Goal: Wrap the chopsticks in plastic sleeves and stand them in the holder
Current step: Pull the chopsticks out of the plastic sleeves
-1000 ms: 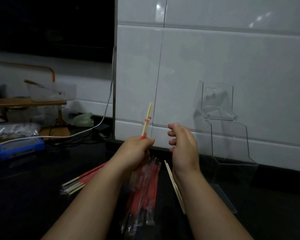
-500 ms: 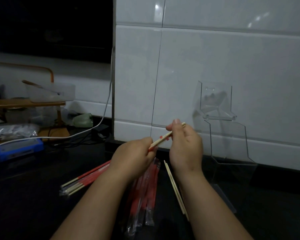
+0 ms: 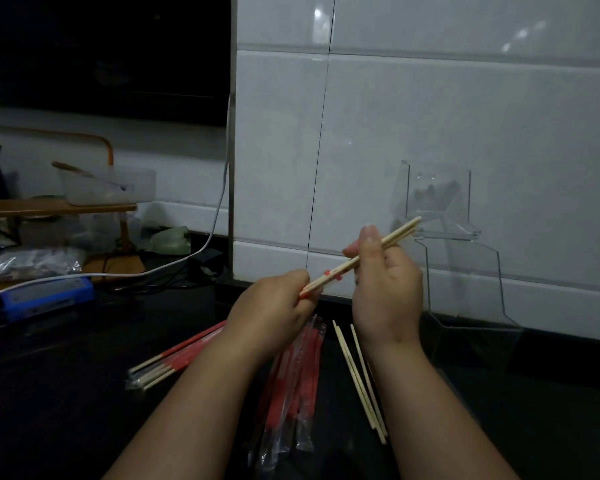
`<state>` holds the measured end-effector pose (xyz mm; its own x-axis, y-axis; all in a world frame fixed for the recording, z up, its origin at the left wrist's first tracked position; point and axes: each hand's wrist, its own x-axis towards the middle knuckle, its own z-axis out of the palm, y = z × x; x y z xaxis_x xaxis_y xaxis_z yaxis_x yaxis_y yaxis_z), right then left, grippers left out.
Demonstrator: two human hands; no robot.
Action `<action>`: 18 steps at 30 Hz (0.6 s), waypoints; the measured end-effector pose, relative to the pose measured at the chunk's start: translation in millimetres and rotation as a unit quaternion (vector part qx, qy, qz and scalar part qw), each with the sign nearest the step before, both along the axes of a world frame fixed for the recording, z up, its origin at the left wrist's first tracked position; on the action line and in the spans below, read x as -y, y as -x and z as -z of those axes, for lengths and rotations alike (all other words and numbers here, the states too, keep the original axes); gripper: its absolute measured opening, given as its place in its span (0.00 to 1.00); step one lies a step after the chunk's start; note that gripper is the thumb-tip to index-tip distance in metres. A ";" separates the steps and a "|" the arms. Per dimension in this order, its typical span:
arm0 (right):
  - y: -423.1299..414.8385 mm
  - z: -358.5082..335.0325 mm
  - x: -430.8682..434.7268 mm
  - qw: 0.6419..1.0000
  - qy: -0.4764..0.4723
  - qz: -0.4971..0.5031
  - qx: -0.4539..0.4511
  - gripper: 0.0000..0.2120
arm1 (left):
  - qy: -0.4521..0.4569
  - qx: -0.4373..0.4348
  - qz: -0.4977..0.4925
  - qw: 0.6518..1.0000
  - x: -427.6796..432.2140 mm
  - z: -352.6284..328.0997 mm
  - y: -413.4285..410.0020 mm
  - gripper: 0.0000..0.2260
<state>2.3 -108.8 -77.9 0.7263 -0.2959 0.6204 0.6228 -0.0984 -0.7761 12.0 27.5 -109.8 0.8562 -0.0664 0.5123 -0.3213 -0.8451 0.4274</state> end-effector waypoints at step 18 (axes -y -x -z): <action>9.7 -13.1 7.2 0.981 -0.115 0.124 0.095 0.19 | -0.059 -0.033 -0.086 0.994 -4.4 1.9 -4.8 0.13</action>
